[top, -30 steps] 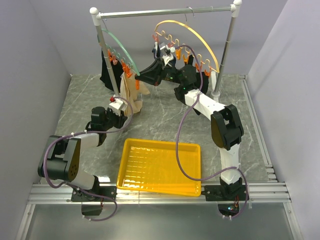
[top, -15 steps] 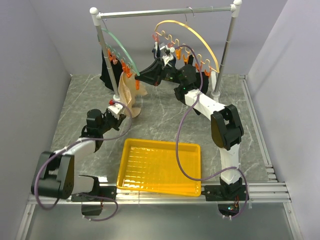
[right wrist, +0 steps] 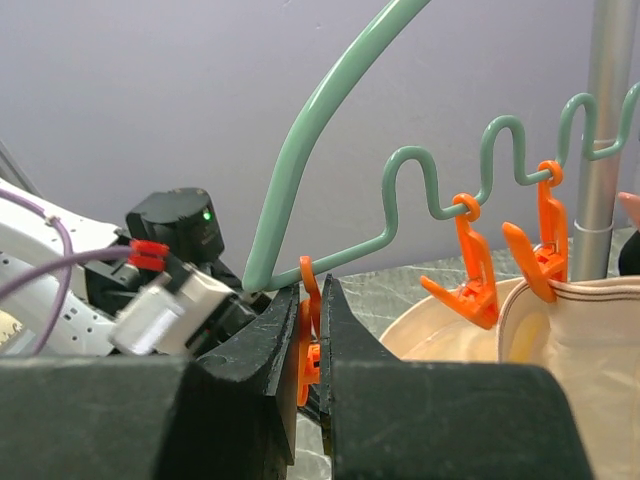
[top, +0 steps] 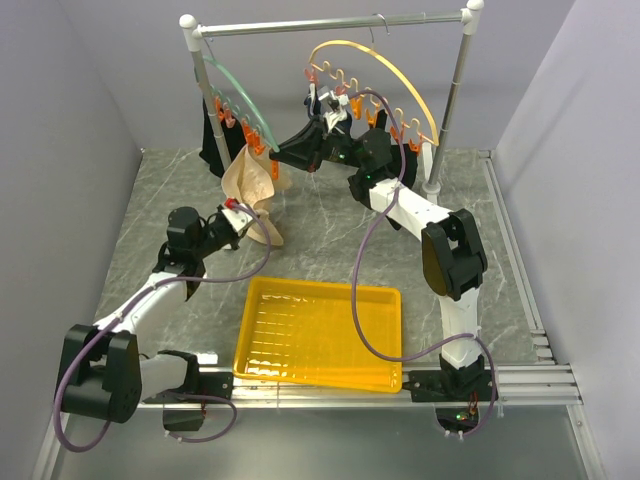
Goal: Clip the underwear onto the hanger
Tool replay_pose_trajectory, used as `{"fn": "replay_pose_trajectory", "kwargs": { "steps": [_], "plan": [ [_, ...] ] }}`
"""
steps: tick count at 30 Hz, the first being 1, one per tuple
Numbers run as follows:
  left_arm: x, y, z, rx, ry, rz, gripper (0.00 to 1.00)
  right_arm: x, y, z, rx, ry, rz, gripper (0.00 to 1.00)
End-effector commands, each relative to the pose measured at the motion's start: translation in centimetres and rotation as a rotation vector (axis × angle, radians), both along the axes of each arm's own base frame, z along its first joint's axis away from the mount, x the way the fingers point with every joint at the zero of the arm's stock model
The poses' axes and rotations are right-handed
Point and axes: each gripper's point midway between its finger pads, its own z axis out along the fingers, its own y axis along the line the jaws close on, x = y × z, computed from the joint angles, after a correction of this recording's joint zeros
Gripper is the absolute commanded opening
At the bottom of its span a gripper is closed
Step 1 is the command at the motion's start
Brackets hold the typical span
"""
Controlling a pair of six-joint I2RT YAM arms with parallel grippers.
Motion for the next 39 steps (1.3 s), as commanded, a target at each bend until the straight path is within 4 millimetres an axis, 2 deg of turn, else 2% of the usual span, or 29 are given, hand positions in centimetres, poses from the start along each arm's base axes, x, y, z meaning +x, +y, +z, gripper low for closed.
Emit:
{"fn": "replay_pose_trajectory", "kwargs": {
  "steps": [1, 12, 18, 22, 24, 25, 26, 28, 29, 30, 31, 32, 33, 35, 39],
  "plan": [
    [0.4, -1.7, 4.3, -0.029, -0.108, -0.075, 0.00, -0.7, -0.1, 2.4, 0.032, -0.031, -0.022, 0.00],
    [-1.3, -5.3, 7.0, -0.069, -0.101, -0.285, 0.00, -0.6, 0.2, 1.5, 0.023, -0.018, -0.018, 0.00],
    [-0.6, -6.3, 8.7, -0.097, -0.118, -0.314, 0.00, -0.5, 0.2, 1.5, 0.017, -0.017, -0.023, 0.00],
    [-0.6, -7.0, 8.9, -0.085, -0.146, -0.347, 0.00, -0.5, 0.2, 1.4, 0.013, -0.022, -0.021, 0.00],
    [-1.3, -7.8, 8.8, -0.049, -0.184, -0.418, 0.00, -0.5, 0.3, 1.3, 0.011, -0.021, -0.020, 0.00],
    [-2.5, -8.4, 7.8, -0.035, -0.147, -0.490, 0.00, -0.5, 0.2, 1.3, 0.011, -0.022, -0.022, 0.00],
    [-3.0, -8.7, 7.4, 0.022, -0.201, -0.555, 0.00, -0.4, 0.1, 1.2, 0.010, -0.023, -0.024, 0.00],
    [-3.5, -9.4, 7.0, 0.093, -0.202, -0.645, 0.00, -0.4, 0.2, 1.1, 0.009, -0.022, -0.023, 0.00],
    [-5.4, -9.2, 4.4, 0.113, -0.058, -0.702, 0.00, -0.4, 0.2, 1.1, 0.007, -0.022, -0.021, 0.00],
    [-4.6, -9.5, 5.1, 0.179, -0.153, -0.746, 0.00, -0.4, 0.2, 1.1, 0.007, -0.023, -0.019, 0.00],
    [-4.8, -9.5, 4.7, 0.201, -0.143, -0.772, 0.00, -0.5, 0.3, 1.0, 0.006, -0.022, -0.018, 0.00],
    [-6.2, -9.2, 3.5, 0.206, -0.048, -0.807, 0.00, -0.4, 0.2, 0.9, 0.005, -0.022, -0.018, 0.00],
    [-5.5, -9.4, 3.9, 0.230, -0.095, -0.833, 0.00, -0.4, 0.2, 0.9, 0.006, -0.023, -0.014, 0.00],
    [-5.7, -9.4, 3.7, 0.241, -0.084, -0.857, 0.00, -0.4, 0.2, 1.0, 0.007, -0.024, -0.013, 0.00],
    [-5.4, -9.5, 4.6, 0.256, -0.138, -0.860, 0.00, -0.4, -0.1, 0.9, 0.001, -0.026, -0.018, 0.00]
  ]
}}
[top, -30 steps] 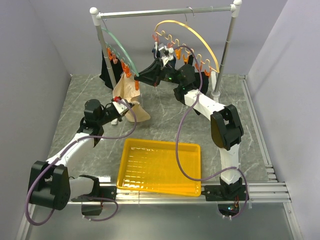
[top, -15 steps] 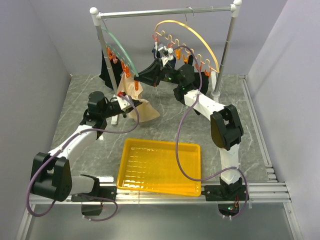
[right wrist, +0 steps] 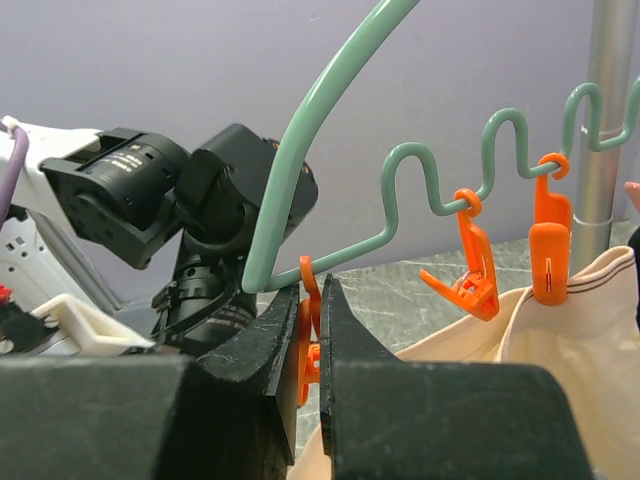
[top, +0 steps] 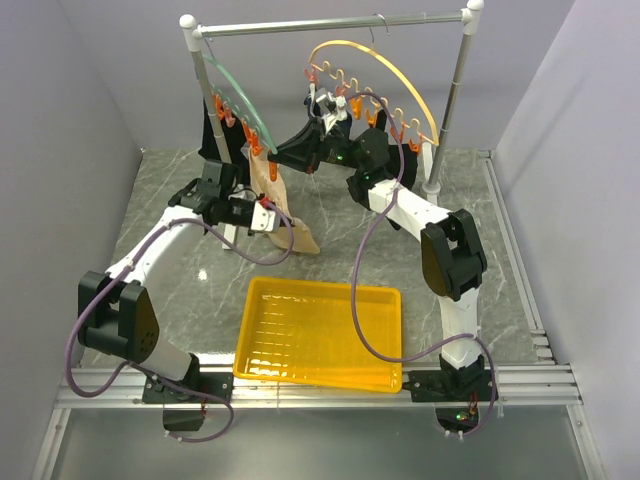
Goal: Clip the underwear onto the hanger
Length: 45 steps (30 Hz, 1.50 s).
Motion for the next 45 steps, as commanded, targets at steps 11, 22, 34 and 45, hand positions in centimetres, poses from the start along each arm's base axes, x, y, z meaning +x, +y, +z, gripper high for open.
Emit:
{"fn": "replay_pose_trajectory", "kwargs": {
  "steps": [11, 22, 34, 45],
  "plan": [
    [-2.6, 0.6, 0.9, 0.087, -0.321, -0.196, 0.00, -0.4, -0.9, 1.3, 0.014, -0.030, -0.012, 0.00],
    [-0.2, 0.6, 5.2, -0.068, -0.343, 0.063, 0.00, 0.0, -1.4, 1.7, 0.015, -0.047, -0.024, 0.00],
    [2.0, 1.0, 6.2, -0.111, -0.328, 0.182, 0.00, 0.0, -1.6, 1.7, -0.003, -0.060, -0.033, 0.00],
    [3.5, 1.3, 6.1, -0.095, -0.360, 0.202, 0.00, 0.3, -1.7, 1.8, -0.014, -0.050, -0.063, 0.00]
  ]
}}
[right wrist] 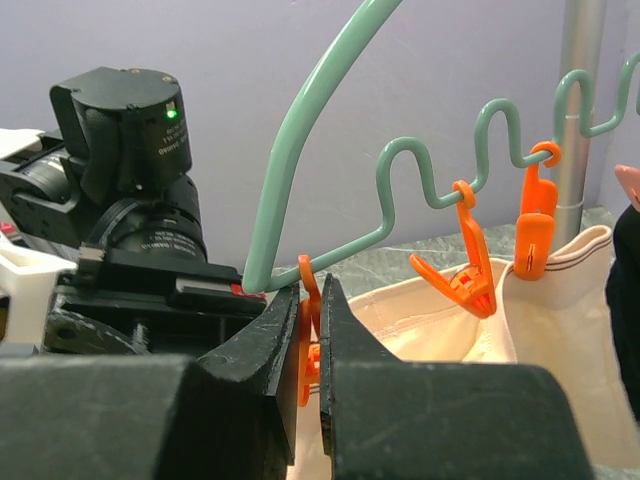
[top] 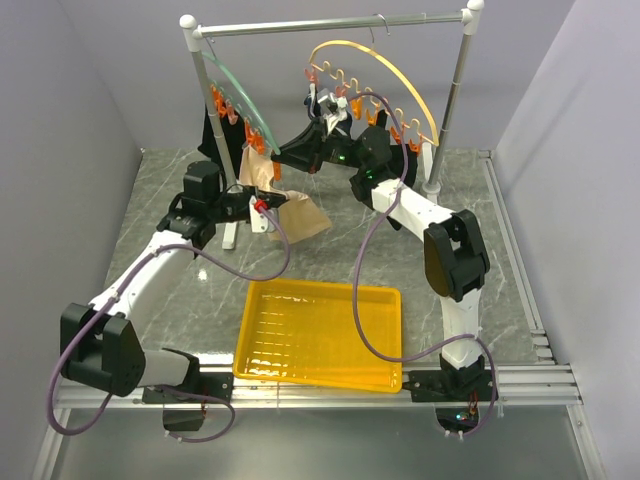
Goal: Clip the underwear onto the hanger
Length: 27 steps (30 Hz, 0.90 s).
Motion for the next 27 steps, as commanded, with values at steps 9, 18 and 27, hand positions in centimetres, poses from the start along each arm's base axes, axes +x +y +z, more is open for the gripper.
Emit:
{"fn": "replay_pose_trajectory", "kwargs": {
  "steps": [9, 18, 27],
  "plan": [
    [2.6, -0.2, 1.1, -0.012, -0.035, 0.041, 0.00, 0.5, -0.9, 2.2, -0.003, 0.011, -0.112, 0.00],
    [4.3, -0.4, 1.7, -0.028, -0.049, 0.066, 0.00, 0.7, -0.7, 1.6, -0.030, 0.015, -0.157, 0.00],
    [5.0, -0.8, 1.7, -0.033, -0.031, 0.061, 0.00, 0.1, -0.5, 0.5, -0.046, -0.011, -0.166, 0.00]
  ]
}}
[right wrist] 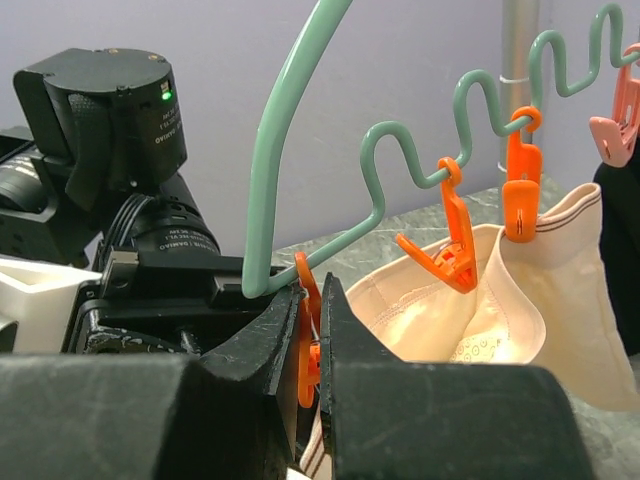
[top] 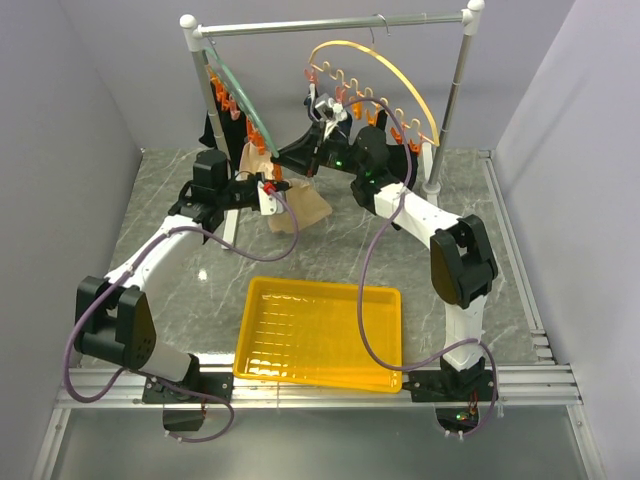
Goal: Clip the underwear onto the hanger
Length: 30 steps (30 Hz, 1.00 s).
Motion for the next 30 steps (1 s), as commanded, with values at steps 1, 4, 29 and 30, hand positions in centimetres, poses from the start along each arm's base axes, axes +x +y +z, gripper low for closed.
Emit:
{"fn": "replay_pose_trajectory", "kwargs": {
  "steps": [1, 4, 29, 30],
  "plan": [
    [0.7, -0.4, 2.7, -0.032, -0.054, -0.007, 0.00, -0.7, -0.7, 1.8, 0.009, -0.040, -0.034, 0.00],
    [0.8, -0.4, 2.8, -0.035, -0.052, -0.006, 0.00, -0.8, -0.7, 1.7, 0.007, -0.062, -0.037, 0.00],
    [1.6, -0.4, 5.8, -0.074, -0.124, 0.019, 0.00, -0.2, -0.2, -0.8, -0.080, -0.154, -0.040, 0.00],
    [1.5, -0.4, 6.0, -0.075, -0.131, 0.019, 0.00, -0.1, -0.1, -0.8, -0.083, -0.166, -0.047, 0.00]
  ]
}}
